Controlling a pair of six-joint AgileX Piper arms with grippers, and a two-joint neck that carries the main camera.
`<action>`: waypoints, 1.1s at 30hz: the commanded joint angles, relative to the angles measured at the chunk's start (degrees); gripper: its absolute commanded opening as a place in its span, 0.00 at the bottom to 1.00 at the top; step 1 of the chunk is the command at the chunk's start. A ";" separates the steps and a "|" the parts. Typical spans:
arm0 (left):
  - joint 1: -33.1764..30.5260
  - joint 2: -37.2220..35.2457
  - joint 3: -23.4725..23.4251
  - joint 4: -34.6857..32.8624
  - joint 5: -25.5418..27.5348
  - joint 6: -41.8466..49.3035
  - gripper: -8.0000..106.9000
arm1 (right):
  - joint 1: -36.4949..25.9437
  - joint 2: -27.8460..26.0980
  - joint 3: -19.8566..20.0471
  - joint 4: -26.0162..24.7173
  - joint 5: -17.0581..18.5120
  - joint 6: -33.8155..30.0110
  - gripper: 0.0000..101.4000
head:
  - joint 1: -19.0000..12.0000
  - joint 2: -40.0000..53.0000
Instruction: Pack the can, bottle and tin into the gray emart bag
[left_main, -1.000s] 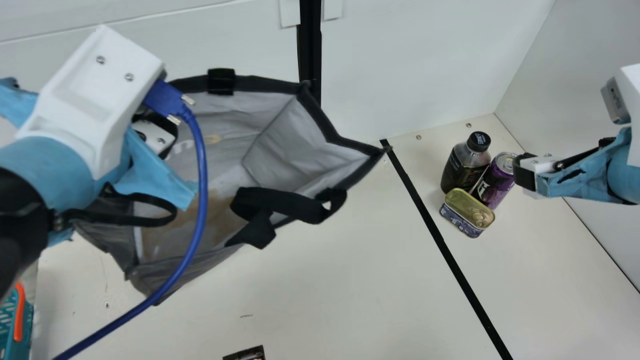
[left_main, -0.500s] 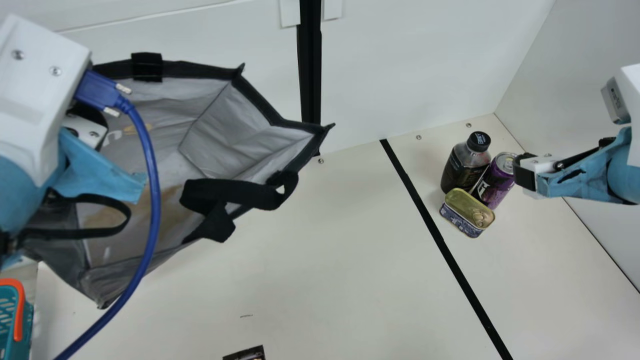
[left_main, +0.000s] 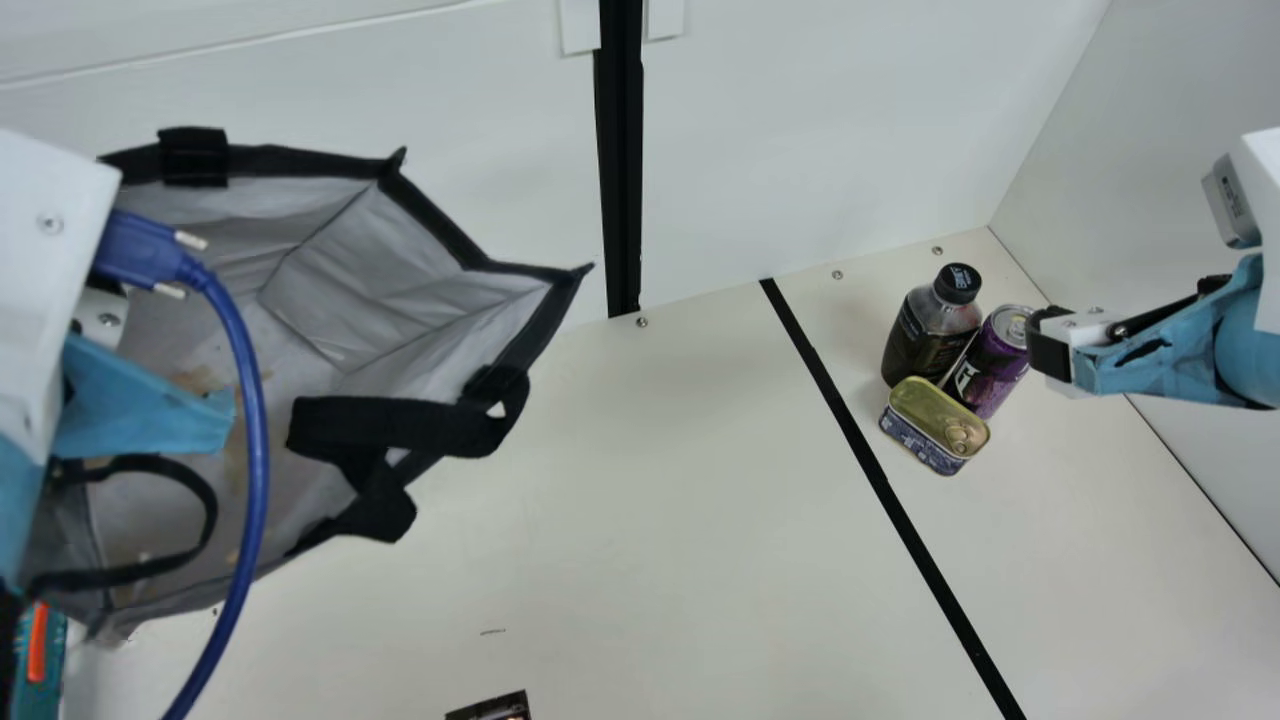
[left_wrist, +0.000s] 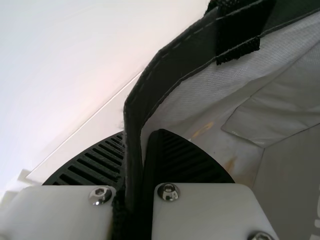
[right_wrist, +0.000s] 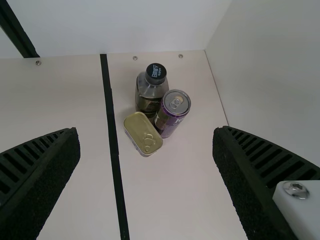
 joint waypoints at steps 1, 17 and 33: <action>-0.96 -1.26 6.23 4.19 0.33 -3.87 0.16 | 0.00 0.00 0.00 0.00 0.00 0.00 0.90 | -1.30 -0.05; -5.98 -6.47 30.86 17.37 1.64 -24.28 0.16 | 0.00 0.00 0.00 0.07 0.00 0.00 0.90 | -1.30 -0.05; -8.39 -5.81 40.36 16.26 1.64 -35.61 0.16 | 0.00 0.00 0.00 0.07 0.00 0.00 0.90 | -1.30 -0.05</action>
